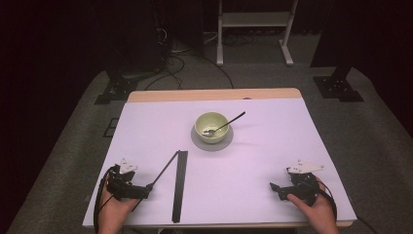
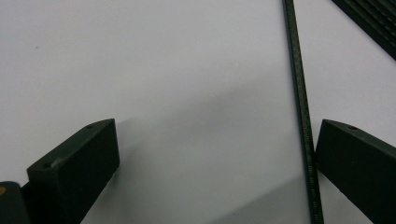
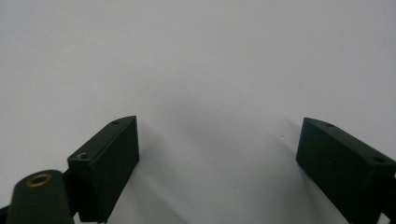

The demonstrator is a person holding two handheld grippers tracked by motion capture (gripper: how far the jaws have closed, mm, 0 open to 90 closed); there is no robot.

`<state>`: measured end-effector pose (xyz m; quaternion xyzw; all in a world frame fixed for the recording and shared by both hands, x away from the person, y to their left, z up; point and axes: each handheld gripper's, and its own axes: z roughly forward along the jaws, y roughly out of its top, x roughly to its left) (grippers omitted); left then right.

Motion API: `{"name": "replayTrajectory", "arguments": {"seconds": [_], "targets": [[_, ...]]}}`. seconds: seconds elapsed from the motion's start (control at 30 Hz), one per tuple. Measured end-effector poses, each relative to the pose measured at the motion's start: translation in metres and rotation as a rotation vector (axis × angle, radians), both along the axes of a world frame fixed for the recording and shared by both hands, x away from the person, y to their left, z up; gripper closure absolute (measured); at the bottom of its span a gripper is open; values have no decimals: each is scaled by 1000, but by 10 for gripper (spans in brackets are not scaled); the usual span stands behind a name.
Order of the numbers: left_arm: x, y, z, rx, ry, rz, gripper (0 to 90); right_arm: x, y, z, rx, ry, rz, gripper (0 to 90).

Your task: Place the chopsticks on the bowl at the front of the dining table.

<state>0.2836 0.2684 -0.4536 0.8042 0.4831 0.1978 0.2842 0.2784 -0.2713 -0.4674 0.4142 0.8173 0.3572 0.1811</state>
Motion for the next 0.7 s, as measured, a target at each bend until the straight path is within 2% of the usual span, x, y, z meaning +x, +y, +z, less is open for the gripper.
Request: {"name": "replayTrajectory", "arguments": {"seconds": [0.7], "targets": [[3, 16, 0, -2, 1, 34, 0, 0, 0, 0, 0, 1, -1, 115]]}}
